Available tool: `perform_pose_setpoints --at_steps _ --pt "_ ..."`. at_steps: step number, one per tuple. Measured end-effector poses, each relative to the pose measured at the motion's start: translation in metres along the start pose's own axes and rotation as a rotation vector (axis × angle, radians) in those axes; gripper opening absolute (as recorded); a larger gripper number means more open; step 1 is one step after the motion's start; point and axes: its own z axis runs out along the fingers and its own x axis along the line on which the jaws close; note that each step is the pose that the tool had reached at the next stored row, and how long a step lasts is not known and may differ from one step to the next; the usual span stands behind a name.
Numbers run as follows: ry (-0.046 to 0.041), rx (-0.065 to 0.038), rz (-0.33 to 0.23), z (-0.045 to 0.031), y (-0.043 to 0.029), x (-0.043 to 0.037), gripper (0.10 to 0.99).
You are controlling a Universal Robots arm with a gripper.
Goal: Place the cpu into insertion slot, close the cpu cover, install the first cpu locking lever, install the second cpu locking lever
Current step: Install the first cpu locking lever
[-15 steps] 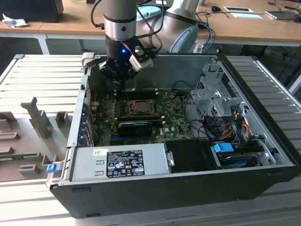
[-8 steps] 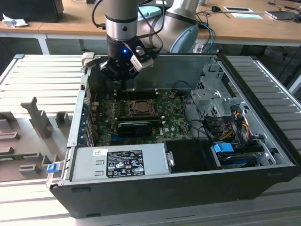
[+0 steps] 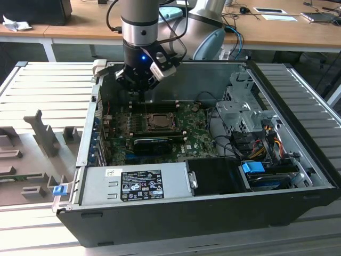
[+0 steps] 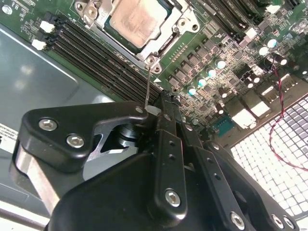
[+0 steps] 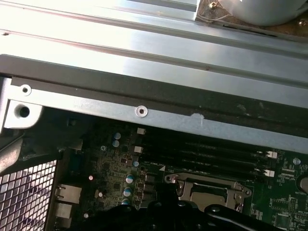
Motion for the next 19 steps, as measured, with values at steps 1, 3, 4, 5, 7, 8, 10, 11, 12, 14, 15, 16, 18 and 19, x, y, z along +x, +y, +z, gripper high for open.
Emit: perform_pose_setpoints --at_steps 1,3,4,5,7,8,10,11,12,14,15,16,18,19 --pt "0.0 0.0 0.0 0.0 -0.0001 -0.0005 0.106" --pt "0.0001 0.0 0.0 0.0 -0.0003 -0.0017 0.106" --pt "0.0 0.0 0.0 0.0 -0.0005 -0.0027 0.106" --pt "0.0 0.0 0.0 0.0 -0.0007 -0.004 0.106" --pt "-0.0001 0.0 0.0 0.0 -0.0011 -0.0067 0.106" --pt "-0.0001 0.0 0.0 0.0 -0.0014 -0.0079 0.106" --pt "0.0001 0.001 0.0 0.0001 -0.0022 -0.0123 0.106" --pt "0.0001 0.001 0.0 0.0004 -0.0026 -0.0147 0.106" --pt "0.0003 0.001 0.001 0.0005 -0.003 -0.0169 0.106" --pt "0.0003 0.001 0.001 0.0011 -0.0042 -0.023 0.106" --pt "-0.0007 -0.002 0.005 0.0019 -0.0048 -0.026 0.106" --pt "-0.0024 -0.009 0.014 0.0025 -0.0049 -0.0264 0.106" --pt "-0.0073 -0.022 0.049 0.0042 -0.005 -0.0265 0.106" --pt "-0.0087 -0.026 0.059 0.0052 -0.0051 -0.0268 0.106"
